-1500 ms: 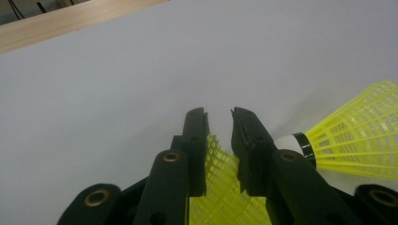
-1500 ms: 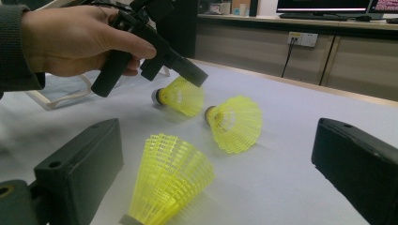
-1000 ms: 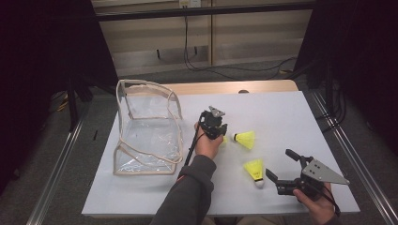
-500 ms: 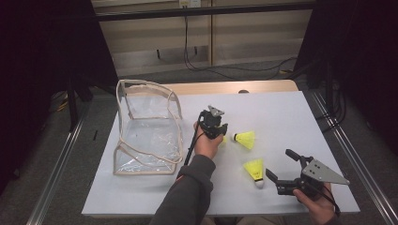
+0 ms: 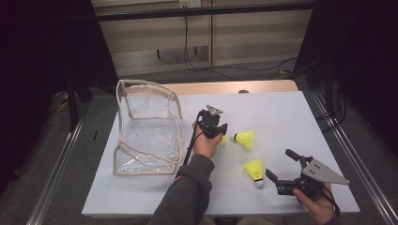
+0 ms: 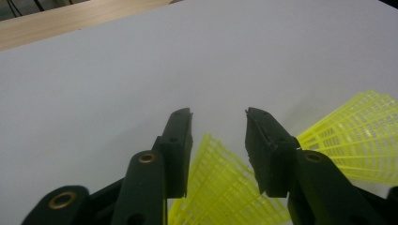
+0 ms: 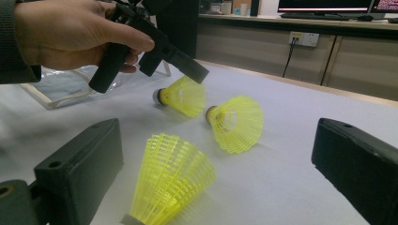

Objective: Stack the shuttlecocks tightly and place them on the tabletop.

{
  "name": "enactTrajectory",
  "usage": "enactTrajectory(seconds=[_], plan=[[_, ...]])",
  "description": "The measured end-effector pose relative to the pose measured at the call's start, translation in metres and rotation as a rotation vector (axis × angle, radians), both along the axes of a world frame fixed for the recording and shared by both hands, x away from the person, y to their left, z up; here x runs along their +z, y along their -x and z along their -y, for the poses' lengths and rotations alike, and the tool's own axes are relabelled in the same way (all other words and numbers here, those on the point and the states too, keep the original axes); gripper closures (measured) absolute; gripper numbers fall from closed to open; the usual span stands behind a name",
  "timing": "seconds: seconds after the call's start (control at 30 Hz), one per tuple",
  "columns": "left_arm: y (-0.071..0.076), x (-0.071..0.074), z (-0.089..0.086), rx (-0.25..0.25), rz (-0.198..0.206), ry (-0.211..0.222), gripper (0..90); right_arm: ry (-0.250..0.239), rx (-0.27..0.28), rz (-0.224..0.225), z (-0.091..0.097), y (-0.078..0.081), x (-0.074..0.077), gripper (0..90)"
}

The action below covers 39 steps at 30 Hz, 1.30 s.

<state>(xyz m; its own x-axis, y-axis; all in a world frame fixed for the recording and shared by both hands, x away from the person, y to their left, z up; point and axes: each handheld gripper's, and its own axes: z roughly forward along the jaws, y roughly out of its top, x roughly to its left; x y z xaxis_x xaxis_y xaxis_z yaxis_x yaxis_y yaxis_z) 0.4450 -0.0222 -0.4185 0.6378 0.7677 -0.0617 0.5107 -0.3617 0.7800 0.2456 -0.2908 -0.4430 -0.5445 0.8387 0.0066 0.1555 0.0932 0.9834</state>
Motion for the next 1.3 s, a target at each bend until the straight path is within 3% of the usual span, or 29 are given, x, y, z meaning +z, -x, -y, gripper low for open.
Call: enactTrajectory(seconds=[0.4,1.3], plan=[[0.004,0.009,-0.005,0.039,-0.039,0.077,38.9,-0.003,-0.001,-0.006,0.0,0.0,0.0,1.7],[0.018,0.021,-0.009,0.011,-0.097,0.106,19.0,-0.003,0.002,-0.006,0.0,0.001,0.0,1.7]])
